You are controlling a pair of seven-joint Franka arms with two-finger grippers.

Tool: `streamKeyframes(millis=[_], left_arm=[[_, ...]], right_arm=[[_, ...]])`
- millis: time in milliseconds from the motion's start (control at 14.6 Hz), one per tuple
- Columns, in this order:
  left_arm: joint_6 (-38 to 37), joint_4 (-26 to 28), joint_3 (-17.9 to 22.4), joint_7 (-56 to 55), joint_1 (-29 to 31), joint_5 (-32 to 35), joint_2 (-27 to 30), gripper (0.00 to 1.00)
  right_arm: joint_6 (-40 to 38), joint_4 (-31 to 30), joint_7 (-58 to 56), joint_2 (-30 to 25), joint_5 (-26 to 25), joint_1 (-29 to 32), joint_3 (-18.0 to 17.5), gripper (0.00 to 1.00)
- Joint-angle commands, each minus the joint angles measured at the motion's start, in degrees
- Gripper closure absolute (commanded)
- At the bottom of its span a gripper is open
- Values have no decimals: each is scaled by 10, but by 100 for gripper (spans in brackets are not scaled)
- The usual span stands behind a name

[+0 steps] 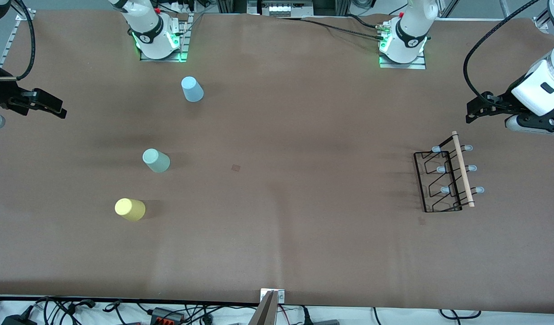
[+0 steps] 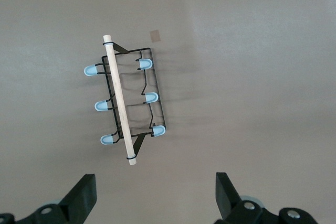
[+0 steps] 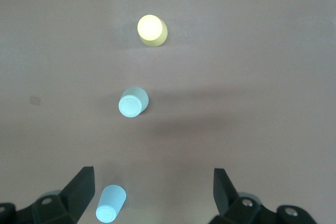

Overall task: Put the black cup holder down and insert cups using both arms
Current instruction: 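Reach the rack with the left gripper while the right gripper nears the cup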

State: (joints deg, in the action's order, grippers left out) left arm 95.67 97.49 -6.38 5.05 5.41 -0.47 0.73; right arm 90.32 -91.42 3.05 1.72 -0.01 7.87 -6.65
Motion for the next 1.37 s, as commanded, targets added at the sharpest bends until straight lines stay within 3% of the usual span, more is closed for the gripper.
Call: streamKeyframes(millis=[0, 342, 685, 1027, 1301], left_arm=[[-7, -5, 0, 13, 1, 0, 3, 0], [-7, -6, 0, 13, 1, 0, 3, 0], [-6, -7, -1, 8, 1, 1, 2, 0], [-7, -7, -2, 10, 1, 3, -40, 0], [-34, -3, 0, 13, 28, 11, -88, 0]], right_arm=[[10, -14, 7, -12, 9, 0, 0, 0], [14, -19, -1, -9, 9, -1, 0, 0], [35, -86, -8, -1, 9, -14, -6, 0], [230, -214, -8, 7, 9, -34, -6, 0], [274, -221, -17, 64, 9, -47, -6, 0]])
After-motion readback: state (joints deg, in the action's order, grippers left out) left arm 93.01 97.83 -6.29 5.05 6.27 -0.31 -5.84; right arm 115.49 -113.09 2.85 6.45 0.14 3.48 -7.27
